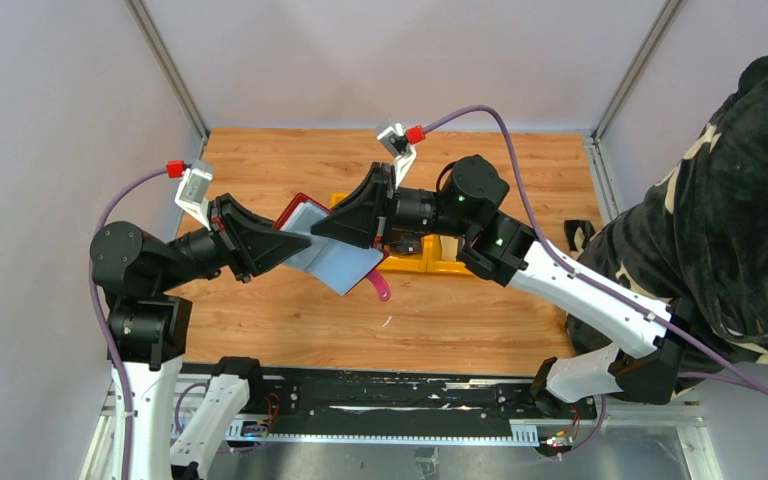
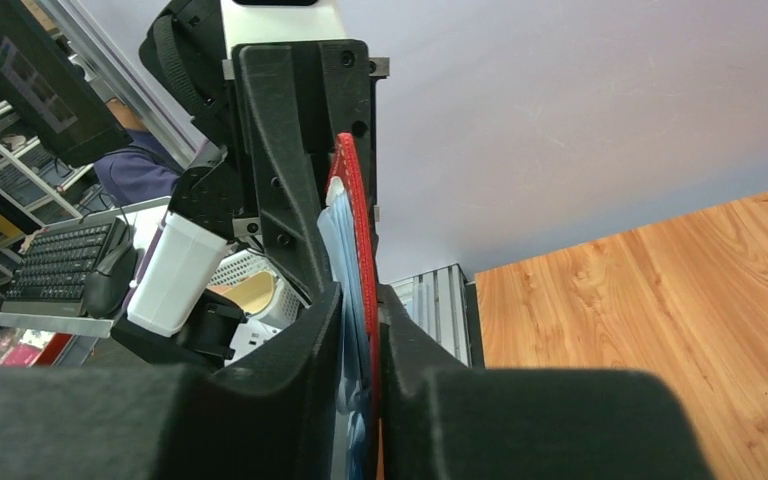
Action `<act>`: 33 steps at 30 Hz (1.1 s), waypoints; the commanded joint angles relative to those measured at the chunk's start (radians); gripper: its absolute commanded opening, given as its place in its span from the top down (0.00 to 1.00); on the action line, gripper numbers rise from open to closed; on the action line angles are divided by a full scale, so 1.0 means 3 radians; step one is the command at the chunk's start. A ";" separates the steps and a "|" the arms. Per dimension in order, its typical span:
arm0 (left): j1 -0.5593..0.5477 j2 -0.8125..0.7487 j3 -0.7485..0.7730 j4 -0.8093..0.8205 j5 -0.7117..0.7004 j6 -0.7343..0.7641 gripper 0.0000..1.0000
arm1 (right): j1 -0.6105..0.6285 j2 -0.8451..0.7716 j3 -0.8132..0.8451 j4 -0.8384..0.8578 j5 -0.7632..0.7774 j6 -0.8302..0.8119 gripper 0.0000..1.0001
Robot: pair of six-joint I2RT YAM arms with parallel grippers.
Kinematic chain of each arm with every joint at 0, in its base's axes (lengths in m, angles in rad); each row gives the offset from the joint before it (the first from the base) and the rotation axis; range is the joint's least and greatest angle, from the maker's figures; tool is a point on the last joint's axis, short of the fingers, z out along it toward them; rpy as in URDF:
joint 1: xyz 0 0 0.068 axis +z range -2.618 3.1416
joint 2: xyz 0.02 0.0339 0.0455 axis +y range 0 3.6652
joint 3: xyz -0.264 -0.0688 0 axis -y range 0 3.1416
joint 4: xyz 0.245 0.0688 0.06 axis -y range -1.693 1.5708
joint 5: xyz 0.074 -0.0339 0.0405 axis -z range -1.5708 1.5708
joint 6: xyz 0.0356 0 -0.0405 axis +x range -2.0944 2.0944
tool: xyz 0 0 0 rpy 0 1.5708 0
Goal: Take the credit cards out of the card holder
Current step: Remove the credit card from the card holder.
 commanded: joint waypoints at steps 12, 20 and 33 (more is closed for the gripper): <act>-0.0014 -0.0067 -0.0039 0.0730 0.0248 -0.0682 0.52 | -0.0126 -0.0171 -0.0221 -0.0126 0.0117 -0.0026 0.97; -0.0014 -0.0008 -0.0041 0.1066 0.0292 -0.1027 0.67 | -0.0153 -0.0278 -0.0333 -0.0128 0.0026 -0.0105 0.99; -0.0014 0.0006 -0.0101 0.1351 0.0293 -0.1309 0.81 | -0.0183 -0.0378 -0.0447 -0.0102 -0.0134 -0.0161 0.96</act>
